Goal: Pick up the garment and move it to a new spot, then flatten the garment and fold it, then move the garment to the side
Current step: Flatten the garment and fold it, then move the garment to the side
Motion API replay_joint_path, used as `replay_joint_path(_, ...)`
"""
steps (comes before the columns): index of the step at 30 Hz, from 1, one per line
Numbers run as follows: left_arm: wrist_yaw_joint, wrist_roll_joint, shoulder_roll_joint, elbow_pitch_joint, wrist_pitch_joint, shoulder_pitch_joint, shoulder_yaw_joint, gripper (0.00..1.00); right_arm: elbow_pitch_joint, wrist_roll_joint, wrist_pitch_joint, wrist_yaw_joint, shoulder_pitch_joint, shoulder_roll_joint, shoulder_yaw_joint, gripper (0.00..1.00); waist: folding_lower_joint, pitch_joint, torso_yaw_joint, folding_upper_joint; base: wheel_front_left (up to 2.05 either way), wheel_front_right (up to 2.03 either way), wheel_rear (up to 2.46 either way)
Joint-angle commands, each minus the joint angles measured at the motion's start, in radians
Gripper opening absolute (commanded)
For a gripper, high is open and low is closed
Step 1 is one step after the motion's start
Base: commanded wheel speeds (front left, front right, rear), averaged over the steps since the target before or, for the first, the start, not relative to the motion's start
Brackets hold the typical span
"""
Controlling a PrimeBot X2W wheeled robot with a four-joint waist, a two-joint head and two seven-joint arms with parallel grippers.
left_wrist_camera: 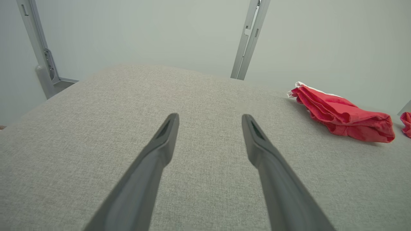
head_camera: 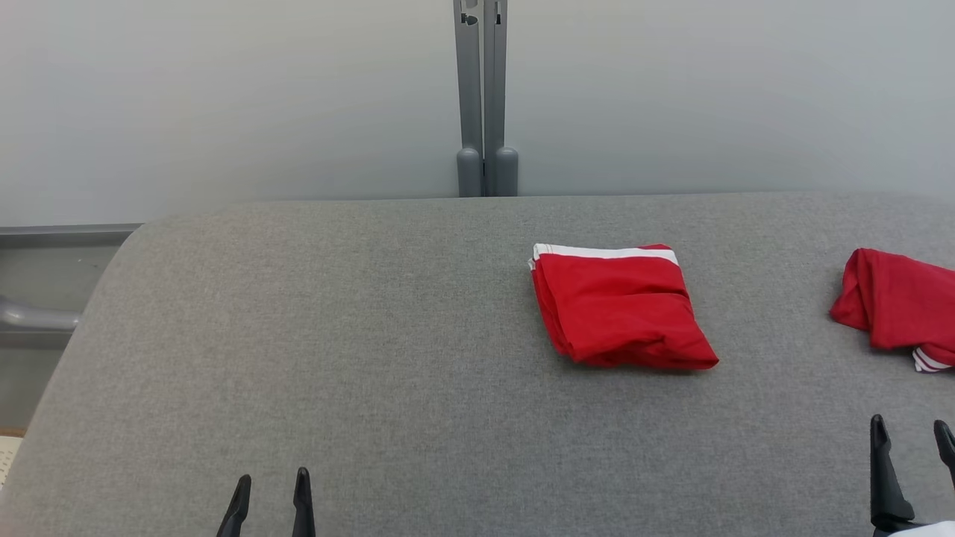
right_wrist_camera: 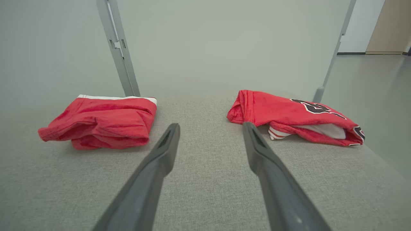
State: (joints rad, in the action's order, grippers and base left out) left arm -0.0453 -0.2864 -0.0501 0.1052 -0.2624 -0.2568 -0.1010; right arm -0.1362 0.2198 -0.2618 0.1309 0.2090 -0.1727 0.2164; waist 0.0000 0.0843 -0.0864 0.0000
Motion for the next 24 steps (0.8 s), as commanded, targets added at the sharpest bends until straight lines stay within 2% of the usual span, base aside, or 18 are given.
replay_joint_path(1, -0.008, 0.017, -0.001, -0.001, -0.003, -0.008, 0.007, 1.0, 0.017, -0.011, -0.003, 0.0, 0.01, 0.008, 0.004, 1.0, 0.0, -0.002, -0.003, 0.0, 0.0, 0.0, 0.0)
replay_joint_path(7, -0.017, 0.016, -0.001, -0.005, -0.003, -0.004, 0.021, 1.0, 0.036, -0.024, -0.003, 0.0, -0.002, 0.022, -0.01, 1.0, 0.0, -0.009, -0.009, 0.0, 0.0, 0.0, 0.0)
replay_joint_path(16, -0.003, 0.002, -0.001, -0.014, -0.003, 0.017, 0.005, 1.0, 0.055, -0.009, -0.002, 0.0, -0.174, -0.025, -0.059, 1.0, 0.0, -0.043, -0.035, 0.0, 0.0, 0.0, 0.0)
replay_joint_path(19, 0.003, 0.0, -0.001, -0.021, -0.003, 0.028, -0.01, 1.0, -0.013, 0.007, 0.084, 0.0, -0.284, -0.031, -0.08, 1.0, 0.0, -0.069, -0.052, 0.0, 0.0, 0.0, 0.0)
replay_joint_path(24, -0.002, -0.019, -0.001, -0.021, -0.003, 0.09, -0.067, 1.0, -0.202, 0.033, 0.328, 0.0, -0.488, -0.027, -0.097, 1.0, 0.0, -0.173, -0.107, 0.0, 0.0, 0.0, 0.0)
